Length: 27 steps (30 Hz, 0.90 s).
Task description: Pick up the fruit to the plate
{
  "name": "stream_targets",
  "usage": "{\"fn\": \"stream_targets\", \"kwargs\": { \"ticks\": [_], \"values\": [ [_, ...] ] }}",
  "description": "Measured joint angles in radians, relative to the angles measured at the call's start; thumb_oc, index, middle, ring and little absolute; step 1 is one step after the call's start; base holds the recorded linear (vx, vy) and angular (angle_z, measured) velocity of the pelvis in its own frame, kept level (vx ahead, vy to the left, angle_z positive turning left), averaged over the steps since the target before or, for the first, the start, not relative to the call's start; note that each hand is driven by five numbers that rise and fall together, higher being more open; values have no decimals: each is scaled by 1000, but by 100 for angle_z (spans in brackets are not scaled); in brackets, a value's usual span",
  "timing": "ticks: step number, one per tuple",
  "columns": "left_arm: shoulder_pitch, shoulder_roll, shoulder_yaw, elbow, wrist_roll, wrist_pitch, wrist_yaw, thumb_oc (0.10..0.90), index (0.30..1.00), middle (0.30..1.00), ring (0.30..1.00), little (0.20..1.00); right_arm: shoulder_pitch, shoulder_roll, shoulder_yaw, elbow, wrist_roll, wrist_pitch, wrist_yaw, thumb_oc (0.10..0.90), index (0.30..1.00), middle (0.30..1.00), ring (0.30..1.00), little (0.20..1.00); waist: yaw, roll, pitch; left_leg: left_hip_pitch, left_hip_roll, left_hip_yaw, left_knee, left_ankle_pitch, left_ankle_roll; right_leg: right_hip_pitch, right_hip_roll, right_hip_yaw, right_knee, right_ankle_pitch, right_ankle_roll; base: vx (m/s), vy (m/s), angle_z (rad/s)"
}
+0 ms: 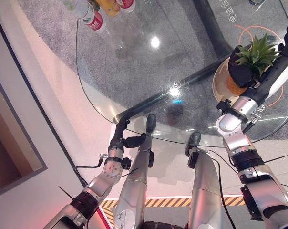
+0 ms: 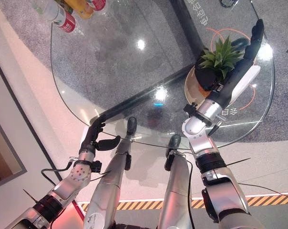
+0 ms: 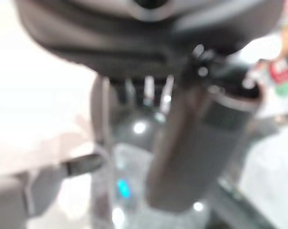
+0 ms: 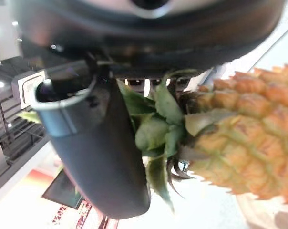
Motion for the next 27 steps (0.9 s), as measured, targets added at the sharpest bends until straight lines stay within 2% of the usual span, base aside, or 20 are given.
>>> {"fn": "stream_targets", "kwargs": {
  "ticks": [7,10,18,27],
  "values": [
    [1,-1,2,1,0,-2,-1,800,900,900,900,900,56,1,2,-65,-35,12,7,800,900,900,900,900,-16,-4,1,2,0,0,2,1,1,11,2,-1,-15,11,5,0,0,0],
    [3,-1,9,6,1,-2,-2,800,900,900,900,900,72,7,7,-71,-37,38,14,800,900,900,900,900,-26,-14,2,24,0,0,2,1,1,38,2,-2,-24,12,6,0,0,0],
    [21,-2,43,4,1,-2,-6,800,900,900,900,900,121,7,7,-125,-70,105,14,800,900,900,900,900,-32,-19,2,52,4,-1,-1,-10,7,69,7,-5,-36,12,6,0,-8,0],
    [43,-1,51,5,1,-2,-29,800,900,900,900,900,152,7,8,-200,-135,152,13,800,900,900,900,900,-46,-31,2,73,4,-1,-1,-9,14,95,7,-6,-43,15,12,0,0,0]
  ]
}}
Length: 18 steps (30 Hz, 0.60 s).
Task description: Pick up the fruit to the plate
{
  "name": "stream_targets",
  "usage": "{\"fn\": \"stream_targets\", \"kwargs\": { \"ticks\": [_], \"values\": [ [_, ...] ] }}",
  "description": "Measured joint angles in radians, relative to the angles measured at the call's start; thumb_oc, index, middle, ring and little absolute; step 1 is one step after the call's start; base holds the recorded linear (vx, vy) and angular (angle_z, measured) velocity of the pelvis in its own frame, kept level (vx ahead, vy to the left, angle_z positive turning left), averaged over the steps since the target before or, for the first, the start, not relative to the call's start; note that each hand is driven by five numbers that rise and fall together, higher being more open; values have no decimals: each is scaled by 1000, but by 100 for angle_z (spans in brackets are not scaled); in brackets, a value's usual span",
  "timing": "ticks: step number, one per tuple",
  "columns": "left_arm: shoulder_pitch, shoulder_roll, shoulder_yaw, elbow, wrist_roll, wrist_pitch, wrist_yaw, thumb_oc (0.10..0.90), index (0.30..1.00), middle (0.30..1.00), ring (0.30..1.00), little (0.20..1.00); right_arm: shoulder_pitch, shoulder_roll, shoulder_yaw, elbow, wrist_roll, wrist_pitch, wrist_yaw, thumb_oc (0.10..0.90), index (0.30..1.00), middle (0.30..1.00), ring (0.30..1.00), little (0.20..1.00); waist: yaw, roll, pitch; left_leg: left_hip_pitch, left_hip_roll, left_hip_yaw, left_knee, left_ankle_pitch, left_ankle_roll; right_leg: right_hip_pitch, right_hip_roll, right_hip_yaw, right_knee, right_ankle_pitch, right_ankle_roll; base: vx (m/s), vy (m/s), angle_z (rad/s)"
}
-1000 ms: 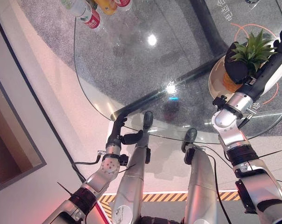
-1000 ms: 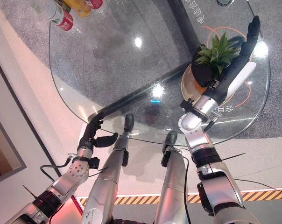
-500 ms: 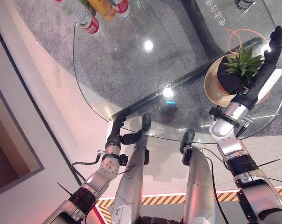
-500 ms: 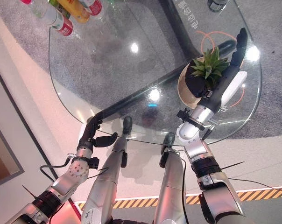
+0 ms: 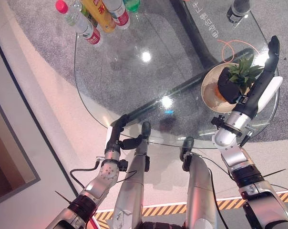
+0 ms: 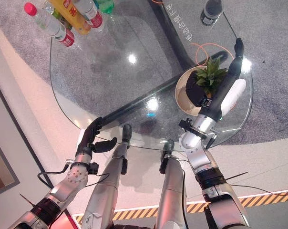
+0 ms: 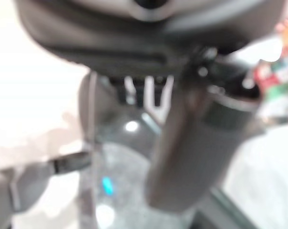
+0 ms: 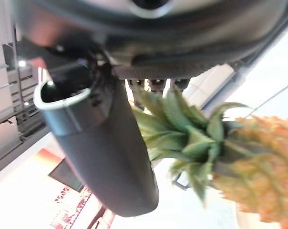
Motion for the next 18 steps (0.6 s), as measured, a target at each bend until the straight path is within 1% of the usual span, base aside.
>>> {"fn": "stream_targets", "kwargs": {
  "ticks": [7,14,18],
  "values": [
    [7,0,28,0,0,0,-11,800,900,900,900,900,22,-1,0,-37,-21,13,0,800,900,900,900,900,-2,-2,0,25,2,0,-5,-5,-3,23,2,0,-4,0,0,0,0,0],
    [12,0,30,0,0,0,-15,800,900,900,900,900,48,-6,1,-76,-93,35,7,800,900,900,900,900,-1,-7,1,35,4,-1,-6,0,1,42,5,-2,-21,5,4,0,0,0],
    [36,0,44,-2,1,-2,-17,800,900,900,900,900,67,-7,12,-109,-134,52,31,800,900,900,900,900,-1,-14,1,67,3,-1,-14,1,-1,74,5,-3,-27,3,7,0,0,0]
  ]
}}
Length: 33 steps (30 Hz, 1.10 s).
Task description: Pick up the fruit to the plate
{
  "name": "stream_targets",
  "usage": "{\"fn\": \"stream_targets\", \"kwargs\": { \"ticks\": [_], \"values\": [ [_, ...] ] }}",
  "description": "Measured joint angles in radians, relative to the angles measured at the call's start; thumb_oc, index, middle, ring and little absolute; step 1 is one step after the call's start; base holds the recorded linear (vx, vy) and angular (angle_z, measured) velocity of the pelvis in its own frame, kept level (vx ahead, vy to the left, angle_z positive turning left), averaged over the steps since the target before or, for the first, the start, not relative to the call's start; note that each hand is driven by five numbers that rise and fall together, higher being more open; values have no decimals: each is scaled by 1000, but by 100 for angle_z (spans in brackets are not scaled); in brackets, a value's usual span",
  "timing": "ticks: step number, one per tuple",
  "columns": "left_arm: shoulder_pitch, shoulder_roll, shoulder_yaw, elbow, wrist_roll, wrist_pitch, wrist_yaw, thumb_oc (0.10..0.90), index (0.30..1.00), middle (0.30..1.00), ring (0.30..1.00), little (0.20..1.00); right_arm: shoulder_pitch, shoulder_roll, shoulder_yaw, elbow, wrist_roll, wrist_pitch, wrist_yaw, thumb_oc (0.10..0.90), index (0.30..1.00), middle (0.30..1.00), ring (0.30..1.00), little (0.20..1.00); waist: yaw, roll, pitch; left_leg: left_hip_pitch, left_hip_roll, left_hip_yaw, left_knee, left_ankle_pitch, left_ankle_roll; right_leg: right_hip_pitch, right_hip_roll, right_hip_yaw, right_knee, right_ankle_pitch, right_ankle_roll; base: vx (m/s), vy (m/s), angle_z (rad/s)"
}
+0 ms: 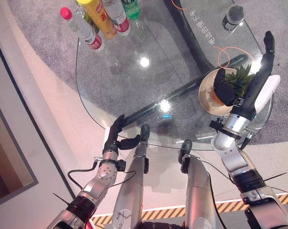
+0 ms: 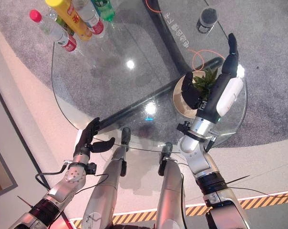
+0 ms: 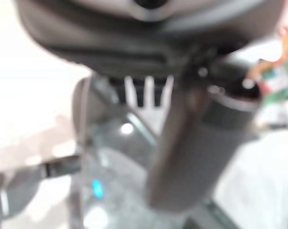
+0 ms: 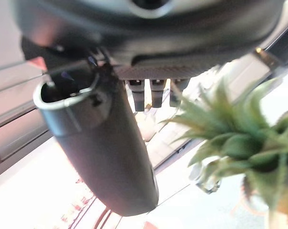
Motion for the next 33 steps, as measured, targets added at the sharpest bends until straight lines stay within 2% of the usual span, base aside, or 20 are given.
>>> {"fn": "stream_targets", "kwargs": {
  "ticks": [11,14,18,22,23,26,29,31,33],
  "values": [
    [30,-1,22,1,1,0,-4,800,900,900,900,900,54,-3,24,-43,-39,0,87,800,900,900,900,900,1,-8,1,26,8,-12,-1,-11,-2,37,6,-19,-11,-2,-8,1,-3,2],
    [38,-1,24,1,2,0,-15,800,900,900,900,900,97,-8,33,-101,-38,0,123,800,900,900,900,900,1,-10,2,43,7,-12,-3,-11,3,60,7,-20,-22,-2,-4,0,0,0],
    [52,-1,24,2,10,0,-21,800,900,900,900,900,137,-21,76,-158,-28,-24,238,800,900,900,900,900,3,-21,0,114,10,-13,-35,-8,0,126,10,-21,-44,-4,1,3,-8,0],
    [61,-2,25,11,22,1,-34,800,900,900,900,900,158,-40,120,-188,9,-90,368,800,900,900,900,900,2,-23,0,169,17,-12,-56,-10,2,183,18,-22,-72,-4,1,1,-3,-1],
    [62,-5,23,26,22,1,-46,800,900,900,900,900,165,-41,133,-188,39,-105,431,800,900,900,900,900,2,-24,0,196,19,-12,-64,-10,2,212,22,-24,-85,-3,1,0,0,0],
    [74,-10,24,43,22,3,-49,800,900,900,900,900,188,-41,150,-187,88,-122,518,800,900,900,900,900,3,-27,-1,232,23,-11,-75,-17,-5,252,25,-27,-106,-4,3,0,0,0],
    [79,-22,23,103,17,9,-71,800,900,900,900,900,222,-36,186,-141,161,-126,573,800,900,900,900,900,4,-30,-1,296,25,-9,-100,-11,-4,318,27,-28,-136,3,4,31,3,-1],
    [106,-33,24,144,14,10,-86,800,900,900,900,900,270,-36,211,-103,162,-127,601,800,900,900,900,900,6,-34,-5,374,25,-4,-128,-14,-2,400,27,-29,-173,0,12,76,8,-3],
    [139,-31,34,145,12,7,-89,800,900,900,900,900,329,-42,211,-102,156,-135,625,800,900,900,900,900,6,-46,-14,402,25,0,-142,-30,2,431,28,-28,-195,-3,20,72,-2,-4]
  ]
}}
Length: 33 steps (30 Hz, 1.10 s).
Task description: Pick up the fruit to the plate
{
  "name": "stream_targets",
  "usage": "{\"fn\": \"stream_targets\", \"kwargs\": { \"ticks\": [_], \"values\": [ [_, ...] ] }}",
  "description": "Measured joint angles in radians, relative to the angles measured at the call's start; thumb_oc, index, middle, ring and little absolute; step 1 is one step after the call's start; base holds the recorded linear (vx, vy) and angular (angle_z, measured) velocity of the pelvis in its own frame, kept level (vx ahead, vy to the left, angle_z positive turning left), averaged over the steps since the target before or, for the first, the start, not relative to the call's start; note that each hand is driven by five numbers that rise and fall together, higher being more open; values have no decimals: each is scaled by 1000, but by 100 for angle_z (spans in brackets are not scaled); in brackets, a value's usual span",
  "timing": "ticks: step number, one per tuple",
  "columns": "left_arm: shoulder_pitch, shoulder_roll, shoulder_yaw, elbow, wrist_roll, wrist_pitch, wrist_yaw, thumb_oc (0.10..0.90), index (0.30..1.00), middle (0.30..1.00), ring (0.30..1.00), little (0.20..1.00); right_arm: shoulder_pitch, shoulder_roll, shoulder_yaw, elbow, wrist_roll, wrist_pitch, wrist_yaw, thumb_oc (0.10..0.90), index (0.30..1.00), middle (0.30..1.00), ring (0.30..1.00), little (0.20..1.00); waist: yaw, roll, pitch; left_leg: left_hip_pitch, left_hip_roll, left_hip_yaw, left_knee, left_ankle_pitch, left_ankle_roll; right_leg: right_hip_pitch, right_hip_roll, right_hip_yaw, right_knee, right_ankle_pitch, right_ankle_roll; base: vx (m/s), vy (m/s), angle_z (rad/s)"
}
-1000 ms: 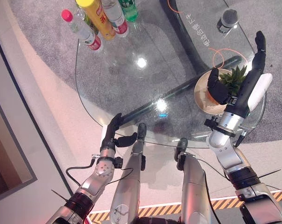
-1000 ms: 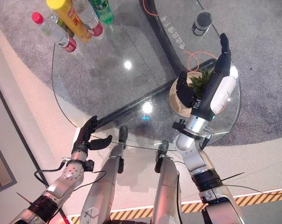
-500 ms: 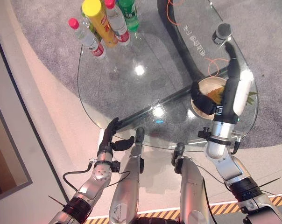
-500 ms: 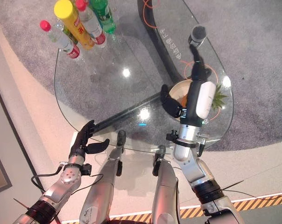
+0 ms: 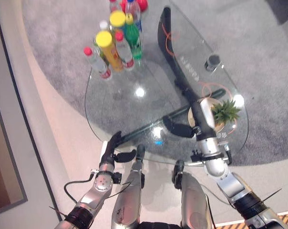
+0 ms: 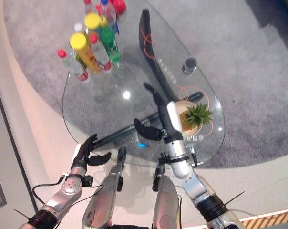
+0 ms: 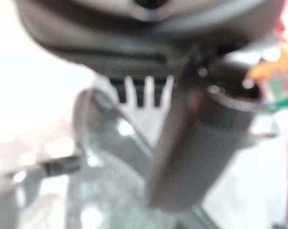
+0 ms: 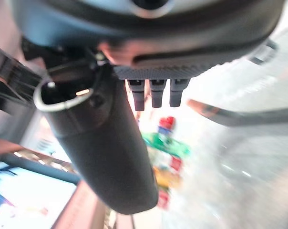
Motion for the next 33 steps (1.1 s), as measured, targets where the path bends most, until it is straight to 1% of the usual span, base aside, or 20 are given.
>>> {"fn": "stream_targets", "kwargs": {
  "ticks": [5,6,8,10,11,12,13,14,15,16,17,18,19,22,25,28,30,31,33],
  "values": [
    [29,-12,29,22,-29,1,-34,800,900,900,900,900,47,-2,0,11,-10,4,46,800,900,900,900,900,-6,-22,-18,53,1,5,-32,4,2,50,2,5,-34,8,3,62,-25,-5],
    [39,-20,32,45,-33,0,-41,800,900,900,900,900,62,-2,1,30,-8,8,73,800,900,900,900,900,-6,-28,-56,64,2,5,-43,4,2,62,2,4,-47,7,4,35,-22,-1],
    [58,-32,34,78,-35,-6,-54,800,900,900,900,900,86,1,3,77,19,20,122,800,900,900,900,900,-8,-32,-119,84,3,5,-63,3,3,83,5,0,-70,8,5,46,-21,0],
    [74,-51,39,107,-37,-9,-66,800,900,900,900,900,103,10,4,136,62,33,160,800,900,900,900,900,-10,-31,-167,102,4,5,-72,0,5,111,5,-8,-94,9,7,53,-19,6],
    [90,-71,58,134,-37,-14,-85,800,900,900,900,900,108,25,2,195,119,55,198,800,900,900,900,900,-11,-32,-192,131,6,5,-85,-4,6,142,7,-16,-120,11,10,30,-16,6],
    [96,-75,62,138,-37,-14,-91,800,900,900,900,900,114,27,3,208,132,63,210,800,900,900,900,900,-11,-32,-203,135,8,5,-88,-4,6,146,7,-16,-124,11,10,0,0,0],
    [106,-80,66,147,-37,-14,-109,800,900,900,900,900,132,28,2,243,170,84,246,800,900,900,900,900,-10,-33,-232,136,11,6,-88,-9,8,154,9,-17,-140,12,11,0,0,0],
    [111,-81,66,158,-37,-14,-118,800,900,900,900,900,143,33,3,273,195,102,275,800,900,900,900,900,-10,-33,-247,141,12,6,-88,-11,9,166,12,-18,-155,16,13,32,-30,-1],
    [114,-81,66,167,-37,-13,-125,800,900,900,900,900,148,35,3,285,206,114,288,800,900,900,900,900,-11,-33,-249,147,12,6,-89,-12,10,175,13,-18,-162,18,13,31,-30,-1],
    [115,-82,68,193,-41,-9,-142,800,900,900,900,900,153,45,3,321,236,144,327,800,900,900,900,900,-11,-33,-258,165,14,7,-96,-13,11,197,16,-19,-179,23,16,15,-25,-3],
    [122,-86,68,230,-56,-3,-158,800,900,900,900,900,169,57,4,367,258,184,366,800,900,900,900,900,-11,-33,-283,177,16,10,-106,-16,12,213,19,-19,-199,29,17,21,-41,-5],
    [124,-89,70,247,-62,-2,-168,800,900,900,900,900,182,60,5,388,271,204,386,800,900,900,900,900,-11,-33,-295,181,17,12,-108,-18,14,220,19,-19,-209,32,17,31,-63,-6],
    [124,-103,97,285,-82,5,-195,800,900,900,900,900,185,76,-3,431,301,251,436,800,900,900,900,900,-13,-32,-309,190,19,14,-114,-18,14,236,22,-20,-228,40,16,50,-59,-6],
    [132,-125,118,365,-121,37,-243,800,900,900,900,900,193,118,-5,558,349,390,540,800,900,900,900,900,-11,-32,-355,211,25,19,-135,-18,14,269,32,-20,-283,61,19,46,-36,-3],
    [140,-138,120,412,-124,55,-263,800,900,900,900,900,204,139,-6,626,386,456,598,800,900,900,900,900,-12,-29,-371,221,27,20,-135,-19,14,307,39,-21,-343,89,21,18,-19,-1],
    [130,-160,144,487,-123,62,-276,800,900,900,900,900,200,172,-34,714,430,464,632,800,900,900,900,900,-13,-30,-384,226,28,22,-136,-20,13,337,45,-22,-399,119,22,19,-16,-2],
    [123,-175,178,556,-125,77,-279,800,900,900,900,900,193,198,-56,798,451,475,650,800,900,900,900,900,-14,-32,-401,237,28,27,-137,-25,8,369,47,-21,-448,142,27,43,-12,-6],
    [123,-177,186,573,-126,78,-279,800,900,900,900,900,191,205,-62,820,460,475,655,800,900,900,900,900,-14,-32,-408,237,29,30,-137,-27,8,370,47,-20,-453,144,27,51,-5,-8],
    [117,-178,192,657,-125,78,-280,800,900,900,900,900,176,231,-96,919,500,462,670,800,900,900,900,900,-18,-34,-434,241,29,33,-138,-36,7,384,46,-20,-471,154,25,55,-3,-6]
  ]
}}
